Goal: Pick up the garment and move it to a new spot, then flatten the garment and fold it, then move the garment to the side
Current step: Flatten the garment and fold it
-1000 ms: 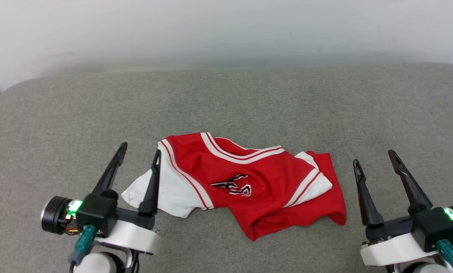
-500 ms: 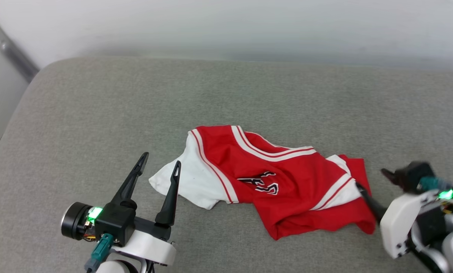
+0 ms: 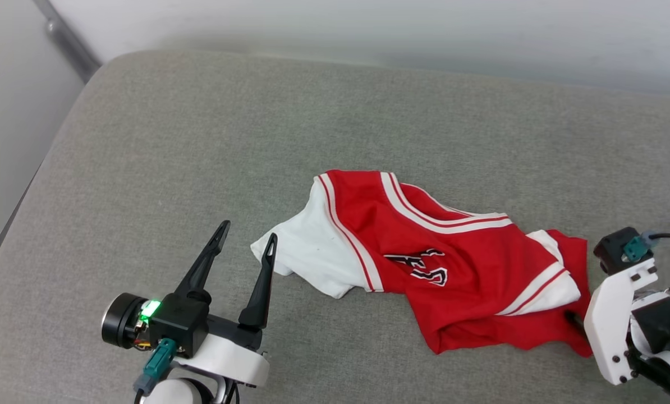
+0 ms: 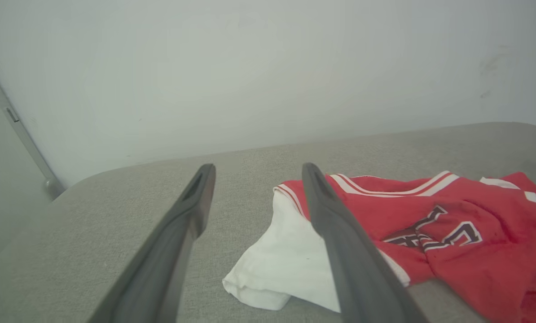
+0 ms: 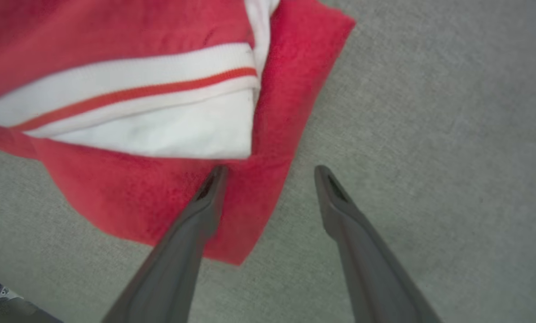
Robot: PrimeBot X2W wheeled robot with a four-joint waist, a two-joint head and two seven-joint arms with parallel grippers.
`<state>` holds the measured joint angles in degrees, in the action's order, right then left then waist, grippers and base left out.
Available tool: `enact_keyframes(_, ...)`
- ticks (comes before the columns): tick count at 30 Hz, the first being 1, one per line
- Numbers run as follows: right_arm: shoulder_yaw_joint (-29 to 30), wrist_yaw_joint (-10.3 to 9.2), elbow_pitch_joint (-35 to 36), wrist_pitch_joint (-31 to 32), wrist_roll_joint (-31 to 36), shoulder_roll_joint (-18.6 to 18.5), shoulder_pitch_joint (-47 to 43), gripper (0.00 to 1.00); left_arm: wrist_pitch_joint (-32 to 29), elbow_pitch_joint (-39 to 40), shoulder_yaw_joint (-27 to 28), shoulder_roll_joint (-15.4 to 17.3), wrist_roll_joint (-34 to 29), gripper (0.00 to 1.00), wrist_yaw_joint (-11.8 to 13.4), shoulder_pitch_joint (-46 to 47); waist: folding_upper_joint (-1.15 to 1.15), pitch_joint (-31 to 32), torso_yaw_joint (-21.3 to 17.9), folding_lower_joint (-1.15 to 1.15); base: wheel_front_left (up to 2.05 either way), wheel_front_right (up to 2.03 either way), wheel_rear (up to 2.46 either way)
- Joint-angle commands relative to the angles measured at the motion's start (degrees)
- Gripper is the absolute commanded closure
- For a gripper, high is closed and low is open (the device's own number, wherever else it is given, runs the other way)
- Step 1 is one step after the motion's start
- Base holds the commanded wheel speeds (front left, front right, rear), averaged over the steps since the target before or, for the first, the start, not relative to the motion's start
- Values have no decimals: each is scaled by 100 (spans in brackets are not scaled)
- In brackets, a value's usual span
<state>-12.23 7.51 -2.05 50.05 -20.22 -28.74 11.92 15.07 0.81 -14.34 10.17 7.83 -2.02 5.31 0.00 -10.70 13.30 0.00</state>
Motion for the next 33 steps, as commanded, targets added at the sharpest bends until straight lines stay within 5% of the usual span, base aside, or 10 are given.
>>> enact_keyframes(1, -17, -4, -24, 21, -60, 13, -85, 0, 15, -17, 43, -36, -47, 0, -31, 92, 0, -80, 73, 0, 0, 0, 0)
enact_keyframes(6, -218, -3, -283, -22, -97, 26, -245, 0, 15, -34, 142, -114, -128, 0, -103, 110, 0, -156, 107, 0, 0, 0, 0)
enact_keyframes(8, -242, -3, -398, -46, -128, 80, -294, 100, 15, -46, 180, -126, -168, 0, -128, 104, 0, -166, 87, 0, 0, 0, 0)
enact_keyframes(21, 466, -5, 333, -143, -299, 62, -1173, 100, 15, -193, 397, -218, -259, 0, -241, -102, 0, 222, -429, 0, 0, 0, 0)
enact_keyframes(27, 654, -5, 585, -401, -202, 598, -1989, 100, 15, -261, 466, -222, -297, 0, -297, -211, 0, 321, -591, 0, 0, 0, 0)
enact_keyframes(28, 661, -4, 547, -485, -168, 668, -2010, 73, 15, -274, 463, -218, -307, 0, -311, -212, 0, 329, -599, 0, 0, 0, 0)
enact_keyframes(29, 614, -3, 542, -604, -95, 680, -2005, 6, 15, -284, 461, -220, -311, 0, -315, -209, 0, 339, -605, 0, 0, 0, 0)
enact_keyframes(33, 681, -4, 517, -1027, -90, 897, -1806, 0, 15, -287, 483, -227, -309, 0, -344, -221, 0, 405, -689, 0, 0, 0, 0)
